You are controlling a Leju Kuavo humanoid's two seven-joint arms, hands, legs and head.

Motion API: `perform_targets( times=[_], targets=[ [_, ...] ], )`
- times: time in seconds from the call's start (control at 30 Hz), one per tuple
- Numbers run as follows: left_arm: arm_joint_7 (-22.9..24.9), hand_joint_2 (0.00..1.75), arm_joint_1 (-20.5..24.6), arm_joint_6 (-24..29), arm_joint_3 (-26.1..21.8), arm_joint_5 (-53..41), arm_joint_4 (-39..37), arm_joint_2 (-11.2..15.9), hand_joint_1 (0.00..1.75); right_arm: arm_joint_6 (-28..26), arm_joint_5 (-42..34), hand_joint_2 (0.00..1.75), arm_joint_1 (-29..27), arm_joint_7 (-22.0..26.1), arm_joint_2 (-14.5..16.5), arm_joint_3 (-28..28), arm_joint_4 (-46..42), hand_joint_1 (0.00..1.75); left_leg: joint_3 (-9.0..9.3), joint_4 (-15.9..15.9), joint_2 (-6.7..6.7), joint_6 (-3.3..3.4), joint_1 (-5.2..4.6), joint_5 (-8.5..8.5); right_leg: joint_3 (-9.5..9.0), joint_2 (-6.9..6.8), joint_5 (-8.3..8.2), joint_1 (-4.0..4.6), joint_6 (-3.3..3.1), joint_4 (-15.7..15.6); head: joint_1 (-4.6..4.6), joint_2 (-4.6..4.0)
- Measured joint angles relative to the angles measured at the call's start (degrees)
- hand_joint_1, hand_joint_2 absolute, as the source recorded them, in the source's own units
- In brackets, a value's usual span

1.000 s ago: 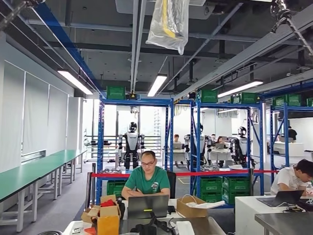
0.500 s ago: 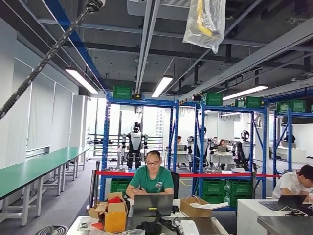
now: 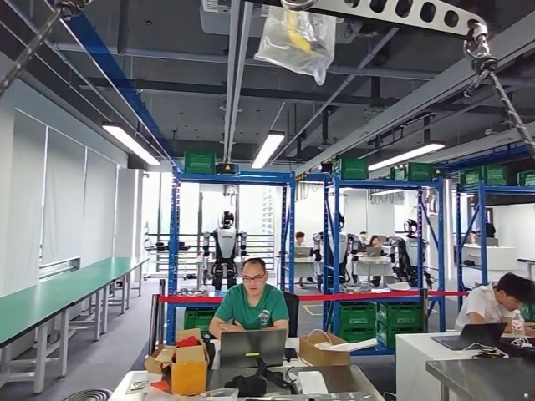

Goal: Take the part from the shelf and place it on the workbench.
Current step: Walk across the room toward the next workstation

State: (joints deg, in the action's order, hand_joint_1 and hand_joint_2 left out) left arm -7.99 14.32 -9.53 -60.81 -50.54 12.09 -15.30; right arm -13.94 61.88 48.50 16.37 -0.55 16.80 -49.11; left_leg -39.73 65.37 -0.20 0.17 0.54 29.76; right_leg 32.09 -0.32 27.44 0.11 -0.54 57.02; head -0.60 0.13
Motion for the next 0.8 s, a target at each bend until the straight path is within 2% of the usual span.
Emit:
perform_targets(
  times=[0.07,0.1,0.13,0.17,0.23,0.27,0.3,0.4,0.43,0.47,0.53,0.57,0.6,0.63,0.67,0.73,0.77,0.8],
  targets=[
    [0.0,0.00,0.0,0.0,0.0,0.0,0.0,0.0,0.00,0.0,-0.1,0.00,-0.1,0.0,0.0,0.0,0.0,0.00,-1.93,6.9,0.00,-0.15,0.01,4.08,1.19,-0.02,-0.72,0.10,-0.27,0.2,0.00,0.00],
    [0.0,0.00,-0.1,0.0,0.0,0.0,0.0,0.0,0.00,0.0,-0.1,0.00,-0.2,0.0,0.0,0.1,0.0,0.00,-2.13,8.9,0.01,-0.22,0.01,4.84,1.79,-0.03,-1.05,0.14,-0.26,0.3,-0.01,0.00],
    [0.0,0.00,-0.1,0.0,0.0,0.0,0.0,0.0,0.00,0.0,-0.1,0.00,-0.3,0.0,0.0,0.1,0.0,0.00,-1.41,8.8,0.01,-0.26,0.03,4.57,2.38,-0.02,-1.32,0.16,-0.19,0.5,0.00,0.00],
    [0.0,0.00,-0.1,0.0,0.0,0.0,0.0,0.0,0.00,0.0,-0.1,0.00,-0.4,0.0,0.0,0.1,0.0,0.00,0.28,6.7,0.01,-0.27,0.07,3.44,2.90,0.00,-1.53,0.15,-0.07,0.8,-0.01,0.00],
    [0.0,0.00,-0.1,0.0,0.0,0.0,0.0,0.1,0.00,0.0,-0.1,0.00,-0.4,0.0,0.0,0.1,0.0,0.00,4.63,-0.4,0.01,-0.14,0.12,0.83,3.88,0.02,-1.78,0.25,0.25,1.6,0.01,0.00],
    [0.0,0.00,0.0,0.0,0.0,0.0,0.0,0.1,0.00,0.0,-0.1,0.00,-0.4,0.0,0.0,0.1,0.0,0.00,6.02,-3.0,0.00,0.00,0.11,0.12,4.37,0.04,-1.92,0.34,0.49,2.0,0.00,0.00],
    [0.0,0.00,0.0,0.0,0.0,0.0,0.0,0.1,0.00,0.0,-0.1,0.00,-0.4,0.0,-0.1,0.1,0.0,0.00,6.60,-4.5,-0.03,0.19,0.06,-0.15,4.81,0.06,-2.11,0.42,0.77,2.3,0.00,0.00],
    [0.0,0.00,-0.1,0.0,-0.1,-0.1,0.0,0.1,0.00,-0.1,-0.2,0.00,-0.6,0.0,-0.1,0.2,-0.1,0.00,6.05,-4.8,-0.05,1.22,-0.11,-0.70,5.56,0.07,-2.61,0.27,1.78,2.5,-0.01,0.00],
    [0.0,0.00,-0.1,0.0,-0.1,-0.1,0.0,0.1,0.00,-0.1,-0.2,0.00,-0.6,0.0,-0.2,0.2,-0.1,0.00,5.82,-4.9,-0.01,1.68,-0.06,-1.08,5.85,0.09,-1.83,0.18,2.10,3.2,-0.01,0.01],
    [0.0,0.00,-0.1,0.0,-0.1,-0.1,0.0,0.1,0.00,-0.1,-0.2,0.00,-0.6,0.0,-0.3,0.2,-0.1,0.00,5.52,-5.0,0.06,2.09,0.03,-1.48,6.43,0.13,-0.26,0.10,2.37,5.0,0.00,0.01],
    [0.0,0.00,-0.1,0.0,-0.1,-0.1,0.0,0.1,0.00,-0.1,-0.3,0.00,-0.7,0.0,-0.4,0.2,-0.2,0.00,4.81,-5.0,0.14,2.58,0.01,-2.17,8.40,0.17,4.47,-0.09,2.83,11.7,-0.01,0.01],
    [0.0,0.00,-0.1,0.0,-0.1,-0.1,0.0,0.1,0.00,-0.1,-0.3,0.00,-0.9,0.0,-0.5,0.2,-0.2,0.00,4.43,-5.0,0.16,2.66,-0.04,-2.49,9.37,0.17,6.39,-0.18,2.97,15.4,-0.01,0.00],
    [0.0,0.00,-0.1,0.0,-0.1,-0.1,0.0,0.1,0.00,-0.1,-0.3,0.00,-1.0,0.0,-0.5,0.2,-0.1,0.00,4.04,-5.0,0.17,2.68,-0.09,-2.82,9.75,0.17,7.42,-0.22,3.06,17.7,-0.02,0.00],
    [0.0,0.00,-0.1,0.0,-0.1,-0.1,0.0,0.1,0.00,-0.1,-0.3,0.00,-1.2,0.0,-0.5,0.2,-0.1,0.00,3.65,-5.0,0.17,2.65,-0.11,-3.13,9.10,0.17,7.40,-0.24,3.10,17.9,-0.02,0.00],
    [0.0,0.00,-0.1,0.0,-0.1,-0.1,0.0,0.1,0.00,-0.1,-0.3,0.00,-1.2,0.0,-0.6,0.2,-0.2,0.00,3.31,-5.0,0.16,2.60,-0.13,-3.42,7.35,0.17,6.43,-0.23,3.05,15.8,-0.02,0.00],
    [0.0,0.00,-0.1,0.0,-0.1,-0.1,0.0,0.1,0.00,-0.1,-0.3,0.00,-1.0,0.0,-0.6,0.2,-0.3,0.00,2.86,-5.0,0.14,2.35,-0.15,-3.93,2.01,0.22,3.62,-0.12,2.66,7.4,0.00,0.00],
    [0.0,0.00,-0.1,0.0,-0.1,-0.1,0.0,0.1,0.00,-0.1,-0.3,0.00,-0.8,0.0,-0.6,0.2,-0.3,0.00,2.68,-5.0,0.14,2.12,-0.16,-4.17,0.02,0.26,2.70,0.02,2.36,3.9,0.00,0.00],
    [0.0,0.00,0.0,0.0,-0.1,-0.1,0.0,0.1,0.00,-0.1,-0.3,0.00,-0.7,0.0,-0.6,0.2,-0.4,0.00,2.54,-5.0,0.14,1.83,-0.14,-4.42,-1.10,0.32,2.25,0.20,2.05,1.8,0.01,0.01]
  ],
)
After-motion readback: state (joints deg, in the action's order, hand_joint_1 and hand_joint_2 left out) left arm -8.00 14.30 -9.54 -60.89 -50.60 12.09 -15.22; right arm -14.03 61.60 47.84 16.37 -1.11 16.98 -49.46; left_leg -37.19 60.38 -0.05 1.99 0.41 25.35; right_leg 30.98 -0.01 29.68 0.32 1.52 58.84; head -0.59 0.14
